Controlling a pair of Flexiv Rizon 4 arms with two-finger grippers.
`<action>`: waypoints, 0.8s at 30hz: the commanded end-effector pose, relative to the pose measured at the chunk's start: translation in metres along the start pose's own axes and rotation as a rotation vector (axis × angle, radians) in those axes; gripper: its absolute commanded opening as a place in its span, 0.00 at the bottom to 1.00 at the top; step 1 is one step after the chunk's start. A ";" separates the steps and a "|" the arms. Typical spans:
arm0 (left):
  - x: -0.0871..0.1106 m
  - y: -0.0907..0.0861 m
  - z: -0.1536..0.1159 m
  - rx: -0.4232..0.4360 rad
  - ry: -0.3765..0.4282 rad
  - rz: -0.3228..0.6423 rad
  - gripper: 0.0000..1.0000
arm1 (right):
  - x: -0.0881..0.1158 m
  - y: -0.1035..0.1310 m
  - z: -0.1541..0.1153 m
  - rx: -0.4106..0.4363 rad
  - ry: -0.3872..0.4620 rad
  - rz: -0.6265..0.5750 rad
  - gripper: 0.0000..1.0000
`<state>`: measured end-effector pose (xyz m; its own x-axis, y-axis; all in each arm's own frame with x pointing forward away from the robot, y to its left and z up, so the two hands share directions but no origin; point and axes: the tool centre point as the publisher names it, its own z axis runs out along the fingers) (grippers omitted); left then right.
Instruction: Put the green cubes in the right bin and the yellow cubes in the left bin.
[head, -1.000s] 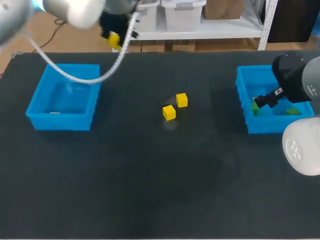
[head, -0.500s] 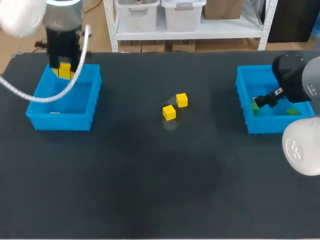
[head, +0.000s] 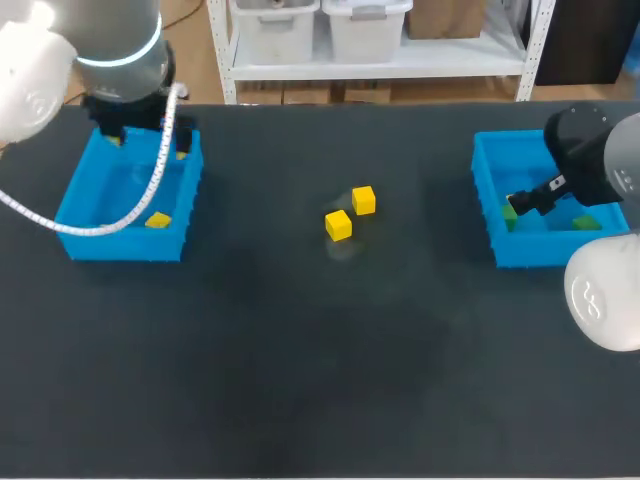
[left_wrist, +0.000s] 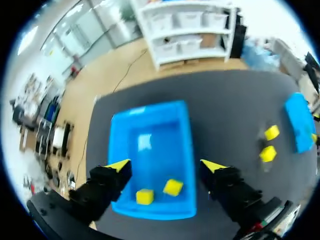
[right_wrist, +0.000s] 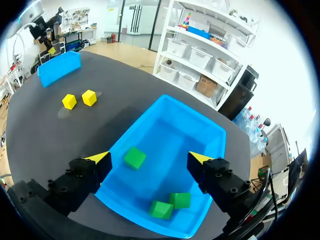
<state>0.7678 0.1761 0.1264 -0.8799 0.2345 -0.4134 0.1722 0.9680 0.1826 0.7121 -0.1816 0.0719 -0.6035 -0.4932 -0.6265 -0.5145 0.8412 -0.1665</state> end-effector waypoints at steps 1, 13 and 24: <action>-0.014 -0.035 -0.015 0.054 -0.129 0.108 1.00 | 0.000 0.000 0.000 0.003 0.001 0.000 1.00; -0.016 -0.178 -0.021 0.366 0.085 0.564 1.00 | 0.000 0.000 0.000 0.003 0.001 0.000 1.00; 0.017 -0.242 -0.006 0.478 0.299 0.788 1.00 | 0.000 0.000 0.000 0.003 0.001 0.000 1.00</action>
<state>0.6981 -0.0479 0.0876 -0.6008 0.7495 -0.2780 0.7790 0.6270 0.0071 0.7121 -0.1816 0.0719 -0.6036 -0.4932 -0.6265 -0.5145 0.8412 -0.1665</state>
